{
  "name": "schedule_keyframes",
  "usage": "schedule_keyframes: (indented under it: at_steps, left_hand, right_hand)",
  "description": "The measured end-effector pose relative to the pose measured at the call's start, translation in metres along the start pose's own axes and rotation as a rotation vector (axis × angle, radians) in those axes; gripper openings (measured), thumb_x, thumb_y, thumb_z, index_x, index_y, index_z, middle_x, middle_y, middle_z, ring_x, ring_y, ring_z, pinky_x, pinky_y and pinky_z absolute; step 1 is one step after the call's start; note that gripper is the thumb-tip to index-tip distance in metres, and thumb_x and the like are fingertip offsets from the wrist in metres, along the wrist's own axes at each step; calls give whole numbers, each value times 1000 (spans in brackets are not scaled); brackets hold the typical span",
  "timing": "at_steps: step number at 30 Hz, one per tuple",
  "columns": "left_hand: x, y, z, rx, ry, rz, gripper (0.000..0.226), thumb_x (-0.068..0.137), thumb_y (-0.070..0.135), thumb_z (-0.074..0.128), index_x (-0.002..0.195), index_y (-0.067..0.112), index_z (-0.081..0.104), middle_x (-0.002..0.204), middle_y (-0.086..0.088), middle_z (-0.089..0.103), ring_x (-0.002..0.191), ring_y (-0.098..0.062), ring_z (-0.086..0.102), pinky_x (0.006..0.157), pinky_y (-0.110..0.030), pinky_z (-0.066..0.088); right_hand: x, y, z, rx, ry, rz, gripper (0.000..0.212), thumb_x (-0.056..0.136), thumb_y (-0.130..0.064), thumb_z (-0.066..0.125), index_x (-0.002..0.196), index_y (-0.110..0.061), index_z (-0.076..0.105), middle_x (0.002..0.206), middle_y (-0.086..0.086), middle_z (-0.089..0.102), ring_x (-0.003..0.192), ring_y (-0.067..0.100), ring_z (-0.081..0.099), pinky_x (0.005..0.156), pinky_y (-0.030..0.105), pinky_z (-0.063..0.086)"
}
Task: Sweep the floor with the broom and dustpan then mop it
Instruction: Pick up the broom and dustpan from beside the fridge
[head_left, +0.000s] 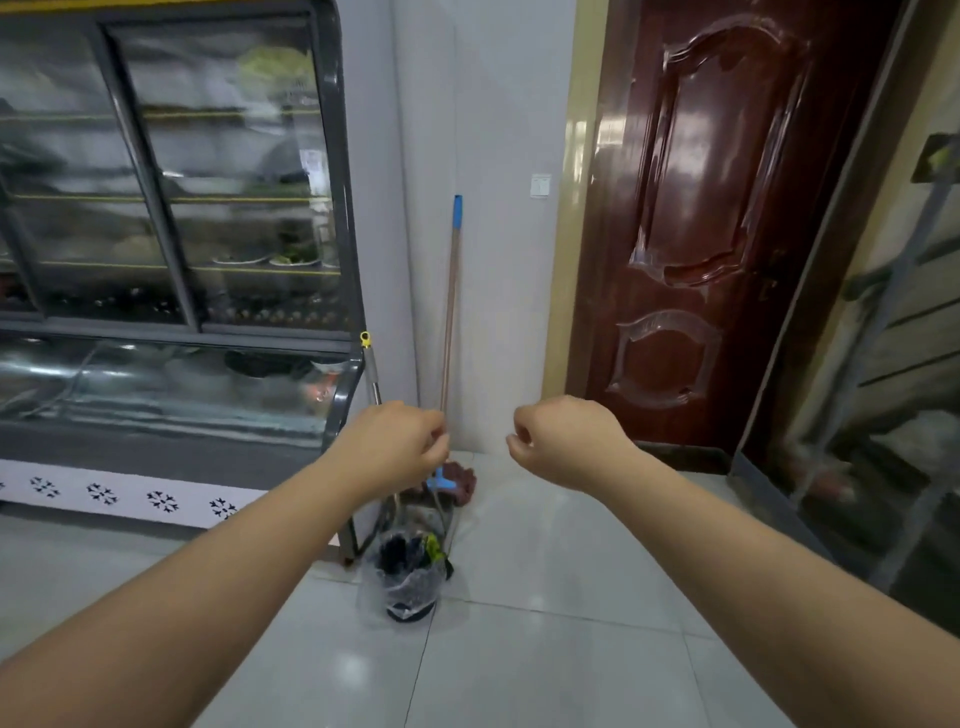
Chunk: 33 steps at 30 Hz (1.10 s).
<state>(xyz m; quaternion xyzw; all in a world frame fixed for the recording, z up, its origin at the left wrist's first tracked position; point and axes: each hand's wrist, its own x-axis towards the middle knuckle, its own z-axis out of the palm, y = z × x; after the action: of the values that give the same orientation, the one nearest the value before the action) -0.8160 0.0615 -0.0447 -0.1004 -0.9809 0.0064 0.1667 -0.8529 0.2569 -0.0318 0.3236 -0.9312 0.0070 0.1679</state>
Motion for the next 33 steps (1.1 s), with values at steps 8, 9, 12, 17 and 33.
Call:
schedule_keyframes:
  at_steps: [8,9,12,17,33]
  left_hand:
    - [126,-67,71,34,13,-93,28,93,38,39,98,20,60,88,0,67,85,-20,59,65,-28,41]
    - [142,-80,80,39,20,-114,28,93,39,40,100,21,59,89,0,67,86,-20,58,67,-29,40]
    - [189,-118,98,55,27,-181,28,94,40,39,103,22,59,90,0,67,91,-21,56,71,-31,41]
    - [253,-171,126,36,5,-306,28,95,38,38,99,19,58,92,-1,64,90,-18,52,70,-31,40]
    - [392,-232,260,-190,-97,-919,33,97,41,37,96,17,59,83,2,56,79,-18,54,65,-29,35]
  right_hand:
    - [139,74,75,-6,-34,-125,30,95,-31,38,104,-11,57,102,8,64,96,28,59,68,31,37]
    - [162,81,84,-13,-29,-141,30,95,-31,38,106,-11,57,103,8,64,96,28,58,68,31,37]
    - [232,98,107,11,-38,-183,31,95,-31,37,108,-11,56,106,9,63,97,28,57,68,31,36]
    - [329,118,144,16,-94,-322,26,94,-30,37,99,-11,55,97,9,63,78,25,48,65,30,36]
    - [563,199,313,284,-293,-621,25,94,-31,42,108,-16,55,111,7,62,101,27,57,68,28,34]
